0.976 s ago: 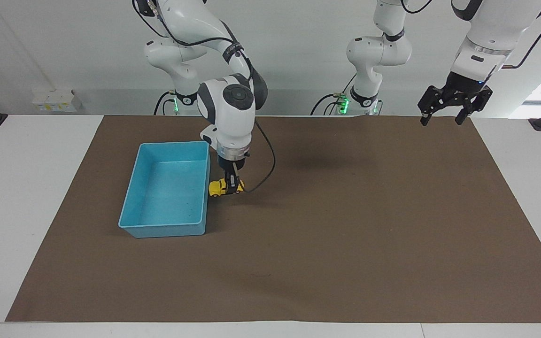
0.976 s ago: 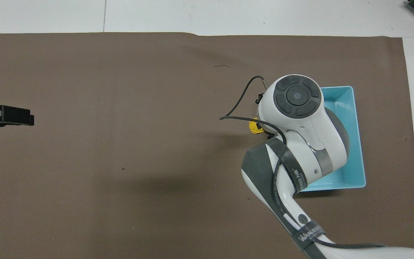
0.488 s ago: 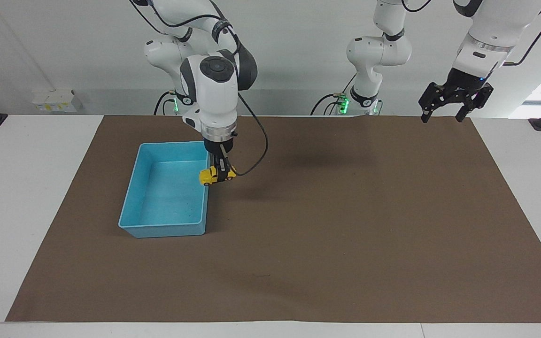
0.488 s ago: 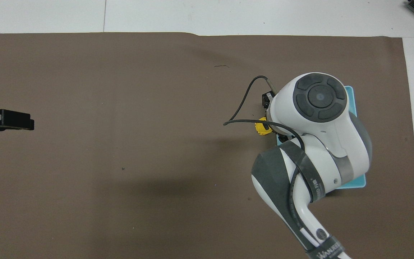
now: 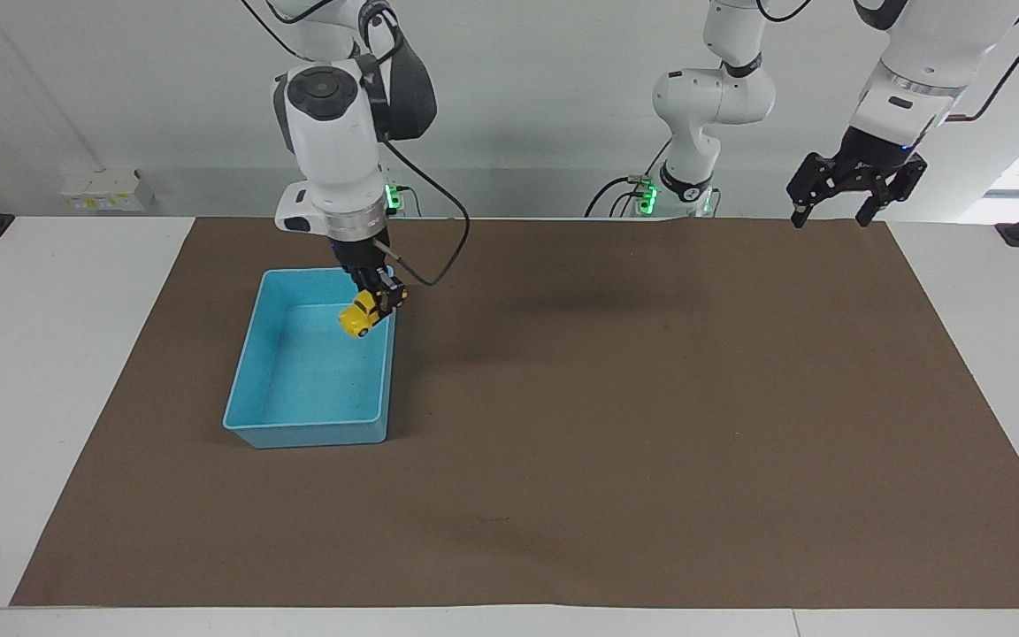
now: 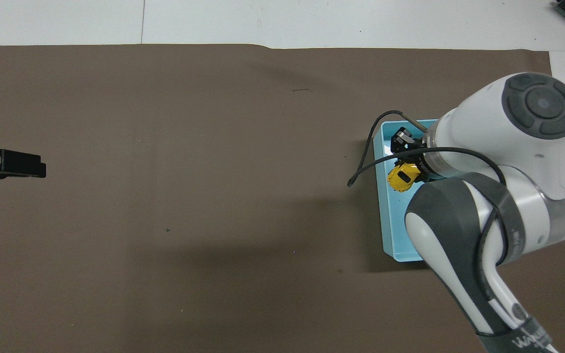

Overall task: Wind up and store yellow beetle car
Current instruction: 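Lower the car into the blue bin with the right gripper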

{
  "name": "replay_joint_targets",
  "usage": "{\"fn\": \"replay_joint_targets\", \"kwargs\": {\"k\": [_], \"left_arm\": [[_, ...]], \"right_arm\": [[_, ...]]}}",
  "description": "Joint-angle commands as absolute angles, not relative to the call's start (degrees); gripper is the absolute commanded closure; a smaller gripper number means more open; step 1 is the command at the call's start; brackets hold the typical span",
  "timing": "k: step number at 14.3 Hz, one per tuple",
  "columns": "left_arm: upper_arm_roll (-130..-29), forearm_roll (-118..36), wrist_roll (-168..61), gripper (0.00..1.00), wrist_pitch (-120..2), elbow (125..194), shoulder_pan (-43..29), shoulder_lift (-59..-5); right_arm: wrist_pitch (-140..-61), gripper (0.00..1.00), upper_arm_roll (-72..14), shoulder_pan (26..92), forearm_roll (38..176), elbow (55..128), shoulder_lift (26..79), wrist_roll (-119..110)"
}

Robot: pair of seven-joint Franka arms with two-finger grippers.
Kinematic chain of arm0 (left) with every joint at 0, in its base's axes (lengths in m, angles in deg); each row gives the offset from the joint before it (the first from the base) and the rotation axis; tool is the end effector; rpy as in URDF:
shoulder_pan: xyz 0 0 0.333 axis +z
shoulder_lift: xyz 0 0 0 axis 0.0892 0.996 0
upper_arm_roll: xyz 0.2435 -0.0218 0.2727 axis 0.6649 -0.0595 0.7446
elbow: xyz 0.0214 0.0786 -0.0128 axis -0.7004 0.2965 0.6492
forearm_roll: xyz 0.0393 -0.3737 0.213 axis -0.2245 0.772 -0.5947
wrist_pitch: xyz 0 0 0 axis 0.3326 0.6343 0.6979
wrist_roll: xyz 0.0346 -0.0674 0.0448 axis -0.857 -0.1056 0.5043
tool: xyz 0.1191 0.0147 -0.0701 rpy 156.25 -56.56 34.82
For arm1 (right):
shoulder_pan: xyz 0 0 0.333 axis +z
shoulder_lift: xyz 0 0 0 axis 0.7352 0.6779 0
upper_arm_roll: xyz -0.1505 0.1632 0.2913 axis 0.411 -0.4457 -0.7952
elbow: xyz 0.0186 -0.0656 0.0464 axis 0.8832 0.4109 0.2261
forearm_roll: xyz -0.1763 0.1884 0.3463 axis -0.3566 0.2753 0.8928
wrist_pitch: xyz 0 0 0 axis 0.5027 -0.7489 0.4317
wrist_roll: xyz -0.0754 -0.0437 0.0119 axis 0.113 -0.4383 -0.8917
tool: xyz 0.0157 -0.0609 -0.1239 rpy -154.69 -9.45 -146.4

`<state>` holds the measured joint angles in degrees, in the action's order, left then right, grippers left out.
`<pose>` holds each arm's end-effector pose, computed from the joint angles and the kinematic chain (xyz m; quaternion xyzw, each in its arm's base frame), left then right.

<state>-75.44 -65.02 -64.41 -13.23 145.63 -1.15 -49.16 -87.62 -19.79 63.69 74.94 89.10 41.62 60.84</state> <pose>0.5521 -0.0513 0.6722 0.9992 -0.0068 0.0370 0.0121 0.6083 0.1520 0.5215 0.9323 -0.3612 0.0039 0.0148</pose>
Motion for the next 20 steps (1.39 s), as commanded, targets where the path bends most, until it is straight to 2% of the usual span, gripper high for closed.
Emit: {"fn": "replay_joint_targets", "kwargs": {"k": [1,4,8,14,20], "left_arm": [[-75.92,-64.24,-65.03,0.0,-11.95,145.02,-0.24,-49.53],[-75.83,-64.24,-65.03,0.0,-12.04,145.02,-0.24,-49.61],[-75.92,-64.24,-65.03,0.0,-11.95,145.02,-0.24,-49.61],[-75.83,-64.24,-65.03,0.0,-11.95,145.02,-0.24,-49.53],[-75.92,-64.24,-65.03,0.0,-11.95,145.02,-0.24,-49.53]], "right_arm": [[-86.68,1.0,-20.05,61.04,76.21,90.08,40.75,49.56],[-86.85,1.0,-20.14,56.56,76.47,92.18,39.88,33.76],[-90.35,1.0,-20.05,53.92,76.3,97.98,37.41,18.44],[-109.06,1.0,-19.97,51.98,76.03,113.7,34.86,8.14],[-120.42,1.0,-19.97,51.63,76.29,122.77,34.86,6.9]]}}
